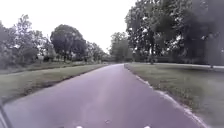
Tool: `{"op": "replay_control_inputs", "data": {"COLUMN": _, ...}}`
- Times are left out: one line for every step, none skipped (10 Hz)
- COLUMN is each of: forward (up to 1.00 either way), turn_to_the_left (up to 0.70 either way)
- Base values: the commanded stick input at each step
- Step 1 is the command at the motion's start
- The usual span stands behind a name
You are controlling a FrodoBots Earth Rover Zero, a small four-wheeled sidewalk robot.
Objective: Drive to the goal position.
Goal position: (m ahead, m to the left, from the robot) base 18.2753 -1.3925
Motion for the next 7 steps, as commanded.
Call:
{"op": "replay_control_inputs", "data": {"forward": 0.70, "turn_to_the_left": 0.00}}
{"op": "replay_control_inputs", "data": {"forward": 0.70, "turn_to_the_left": 0.00}}
{"op": "replay_control_inputs", "data": {"forward": 0.70, "turn_to_the_left": 0.00}}
{"op": "replay_control_inputs", "data": {"forward": 0.70, "turn_to_the_left": 0.00}}
{"op": "replay_control_inputs", "data": {"forward": 0.70, "turn_to_the_left": 0.00}}
{"op": "replay_control_inputs", "data": {"forward": 0.70, "turn_to_the_left": 0.00}}
{"op": "replay_control_inputs", "data": {"forward": 0.70, "turn_to_the_left": 0.00}}
